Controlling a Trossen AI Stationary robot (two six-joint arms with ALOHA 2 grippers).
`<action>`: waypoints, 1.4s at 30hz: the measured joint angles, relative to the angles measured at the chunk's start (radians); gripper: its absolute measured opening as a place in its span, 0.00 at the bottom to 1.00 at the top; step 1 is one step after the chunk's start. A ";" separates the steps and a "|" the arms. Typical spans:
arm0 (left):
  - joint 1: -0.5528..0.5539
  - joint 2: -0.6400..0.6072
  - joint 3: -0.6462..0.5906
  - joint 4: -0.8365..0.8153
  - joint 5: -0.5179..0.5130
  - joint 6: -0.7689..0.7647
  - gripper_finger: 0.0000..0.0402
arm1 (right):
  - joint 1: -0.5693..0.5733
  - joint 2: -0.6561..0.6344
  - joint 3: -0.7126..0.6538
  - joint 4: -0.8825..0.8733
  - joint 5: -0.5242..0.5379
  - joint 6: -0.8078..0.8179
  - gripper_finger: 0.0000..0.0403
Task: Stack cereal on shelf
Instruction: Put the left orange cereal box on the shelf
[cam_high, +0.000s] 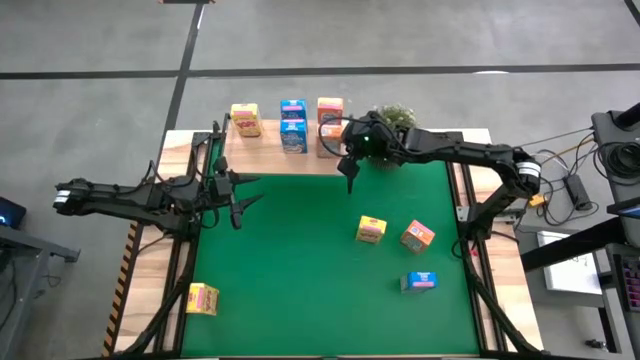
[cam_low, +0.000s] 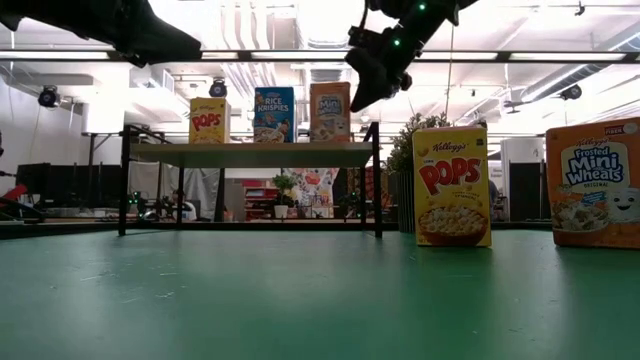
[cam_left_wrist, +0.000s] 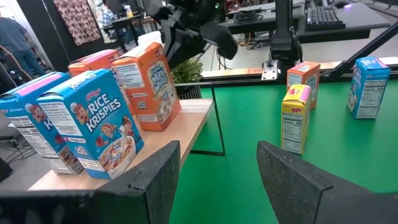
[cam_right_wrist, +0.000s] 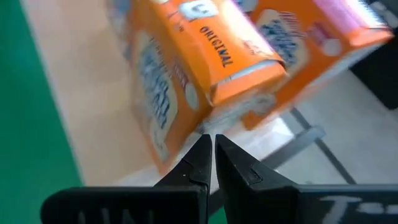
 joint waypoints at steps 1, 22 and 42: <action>0.000 0.000 0.000 0.000 0.000 0.000 0.49 | 0.006 0.000 0.000 0.000 -0.004 0.003 0.03; 0.000 0.001 0.000 0.000 0.000 -0.022 0.49 | 0.150 0.016 -0.006 -0.010 -0.007 0.027 0.03; 0.000 0.002 0.000 -0.004 0.000 -0.021 0.49 | 0.155 0.173 0.010 0.157 0.274 -0.133 0.03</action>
